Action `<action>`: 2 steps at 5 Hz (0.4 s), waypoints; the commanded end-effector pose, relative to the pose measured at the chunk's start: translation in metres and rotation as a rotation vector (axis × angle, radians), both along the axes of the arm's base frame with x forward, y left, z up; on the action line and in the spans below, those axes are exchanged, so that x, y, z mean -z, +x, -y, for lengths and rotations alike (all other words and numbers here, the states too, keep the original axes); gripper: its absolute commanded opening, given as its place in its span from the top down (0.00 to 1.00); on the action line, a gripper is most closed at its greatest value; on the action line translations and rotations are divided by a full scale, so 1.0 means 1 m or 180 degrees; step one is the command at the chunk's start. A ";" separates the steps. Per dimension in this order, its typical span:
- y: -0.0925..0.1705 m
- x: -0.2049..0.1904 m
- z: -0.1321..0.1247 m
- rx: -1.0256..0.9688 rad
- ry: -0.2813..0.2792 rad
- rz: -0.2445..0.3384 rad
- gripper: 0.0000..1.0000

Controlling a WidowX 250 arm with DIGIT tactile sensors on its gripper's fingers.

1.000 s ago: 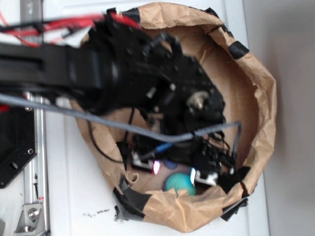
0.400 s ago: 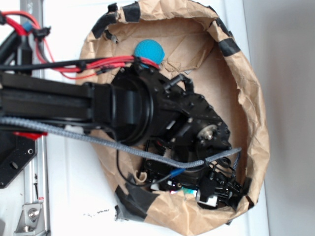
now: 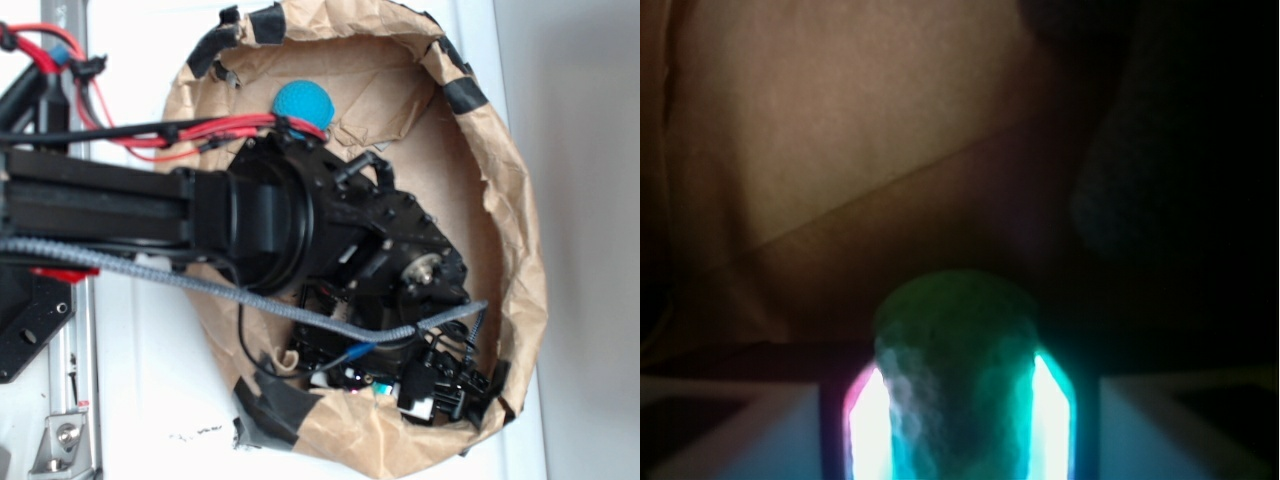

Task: Grab the green ball.

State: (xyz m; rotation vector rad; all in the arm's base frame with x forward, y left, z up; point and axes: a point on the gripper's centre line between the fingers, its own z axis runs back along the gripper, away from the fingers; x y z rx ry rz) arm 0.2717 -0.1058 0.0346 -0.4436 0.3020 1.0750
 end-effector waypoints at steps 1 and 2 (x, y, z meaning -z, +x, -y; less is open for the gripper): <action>0.008 -0.121 -0.061 0.0717 0.0726 0.0943 1.00; 0.002 -0.161 -0.104 0.0892 0.0933 0.1203 1.00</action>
